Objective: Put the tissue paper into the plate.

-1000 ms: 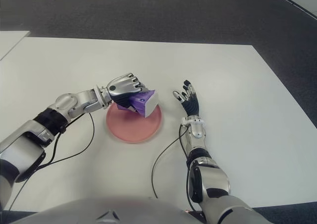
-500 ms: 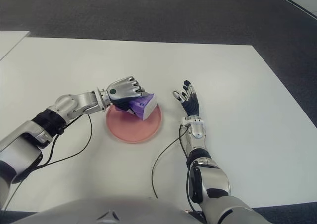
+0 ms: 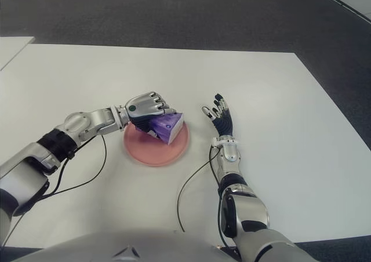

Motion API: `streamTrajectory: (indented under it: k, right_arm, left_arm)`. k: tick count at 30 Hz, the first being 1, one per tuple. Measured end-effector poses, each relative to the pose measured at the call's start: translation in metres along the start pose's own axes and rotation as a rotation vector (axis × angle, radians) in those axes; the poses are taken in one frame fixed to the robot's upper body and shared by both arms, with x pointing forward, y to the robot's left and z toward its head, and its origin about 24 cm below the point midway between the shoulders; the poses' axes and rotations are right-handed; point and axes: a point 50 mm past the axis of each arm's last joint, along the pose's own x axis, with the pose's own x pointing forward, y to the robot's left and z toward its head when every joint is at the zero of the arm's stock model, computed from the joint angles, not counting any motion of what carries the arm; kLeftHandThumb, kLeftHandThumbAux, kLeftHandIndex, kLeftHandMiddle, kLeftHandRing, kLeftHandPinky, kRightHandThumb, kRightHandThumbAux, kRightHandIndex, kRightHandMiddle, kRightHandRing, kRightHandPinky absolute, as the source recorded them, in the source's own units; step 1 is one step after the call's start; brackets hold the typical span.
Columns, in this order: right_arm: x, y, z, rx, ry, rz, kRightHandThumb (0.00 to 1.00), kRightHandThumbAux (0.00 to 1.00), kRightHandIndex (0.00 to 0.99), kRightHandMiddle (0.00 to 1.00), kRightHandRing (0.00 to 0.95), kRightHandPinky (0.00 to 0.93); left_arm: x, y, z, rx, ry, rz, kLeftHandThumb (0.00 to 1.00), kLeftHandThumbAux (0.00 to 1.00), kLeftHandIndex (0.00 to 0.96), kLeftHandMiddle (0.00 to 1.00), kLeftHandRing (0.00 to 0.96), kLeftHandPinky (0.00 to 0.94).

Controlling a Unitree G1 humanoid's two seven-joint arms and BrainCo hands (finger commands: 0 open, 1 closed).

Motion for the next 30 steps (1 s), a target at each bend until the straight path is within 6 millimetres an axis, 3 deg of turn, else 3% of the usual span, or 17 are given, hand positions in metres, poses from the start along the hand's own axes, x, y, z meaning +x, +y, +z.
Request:
streamTrajectory:
  k: [12, 30]
  right_arm:
    - [0.0, 0.0, 0.0, 0.0, 0.001, -0.002, 0.048, 0.587, 0.0, 0.0, 0.0, 0.0]
    - [0.0, 0.001, 0.0, 0.0, 0.001, -0.006, 0.048, 0.587, 0.0, 0.0, 0.0, 0.0]
  left_arm:
    - [-0.006, 0.006, 0.0, -0.174, 0.054, -0.089, 0.0, 0.35, 0.0, 0.0, 0.0, 0.0]
    - [-0.012, 0.007, -0.002, -0.346, 0.114, -0.04, 0.0, 0.361, 0.0, 0.0, 0.0, 0.0]
